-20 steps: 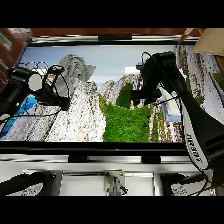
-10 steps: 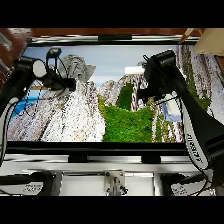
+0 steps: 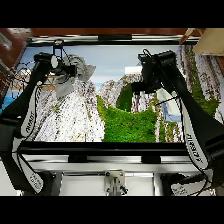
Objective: Fold the shirts.
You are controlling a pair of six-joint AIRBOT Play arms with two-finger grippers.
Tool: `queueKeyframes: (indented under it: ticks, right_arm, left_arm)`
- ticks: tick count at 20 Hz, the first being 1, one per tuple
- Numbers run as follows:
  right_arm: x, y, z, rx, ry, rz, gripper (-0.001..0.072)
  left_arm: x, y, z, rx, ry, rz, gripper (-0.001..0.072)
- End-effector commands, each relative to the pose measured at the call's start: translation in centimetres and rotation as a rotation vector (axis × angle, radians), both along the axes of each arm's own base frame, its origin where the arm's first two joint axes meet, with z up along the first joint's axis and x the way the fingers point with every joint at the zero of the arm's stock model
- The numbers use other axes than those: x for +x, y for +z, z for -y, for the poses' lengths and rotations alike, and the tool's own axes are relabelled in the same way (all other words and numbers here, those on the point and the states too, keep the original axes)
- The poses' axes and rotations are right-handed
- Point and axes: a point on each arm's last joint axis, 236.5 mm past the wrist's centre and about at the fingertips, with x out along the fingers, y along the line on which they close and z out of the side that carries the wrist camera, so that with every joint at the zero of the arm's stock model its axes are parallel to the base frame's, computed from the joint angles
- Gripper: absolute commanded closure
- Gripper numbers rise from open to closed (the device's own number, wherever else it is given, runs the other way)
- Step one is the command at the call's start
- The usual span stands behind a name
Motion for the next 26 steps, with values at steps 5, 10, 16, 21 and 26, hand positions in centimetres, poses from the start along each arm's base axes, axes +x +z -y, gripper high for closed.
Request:
queueKeyframes:
  ticks: [5, 10, 16, 21, 26]
  right_arm:
    - [0.1, 0.1, -1.5, 0.065, 0.004, 0.004, 0.0180]
    - [-1.1, 0.1, -2.8, 0.119, 0.010, -0.046, 0.0180]
    - [-1.8, -0.2, -1.3, 0.048, 0.034, -0.073, 0.0180]
    - [-2.4, 2.9, 3.3, -0.115, 0.011, -0.016, 0.0210]
    - [-4.3, 15.4, 9.9, -0.242, -0.079, 0.304, 0.0210]
  left_arm:
    - [2.1, -7.9, -1.0, 0.015, 0.002, -0.016, 0.0035]
    - [3.1, -7.9, -0.8, 0.005, -0.001, 0.029, 0.0173]
    - [1.9, -7.8, -1.1, 0.014, 0.006, -0.025, 0.0674]
    - [0.4, 6.9, 1.5, 0.057, -0.077, 0.148, 0.0677]
    - [-10.7, 34.1, 8.1, -0.078, -0.197, 0.590, 0.0676]
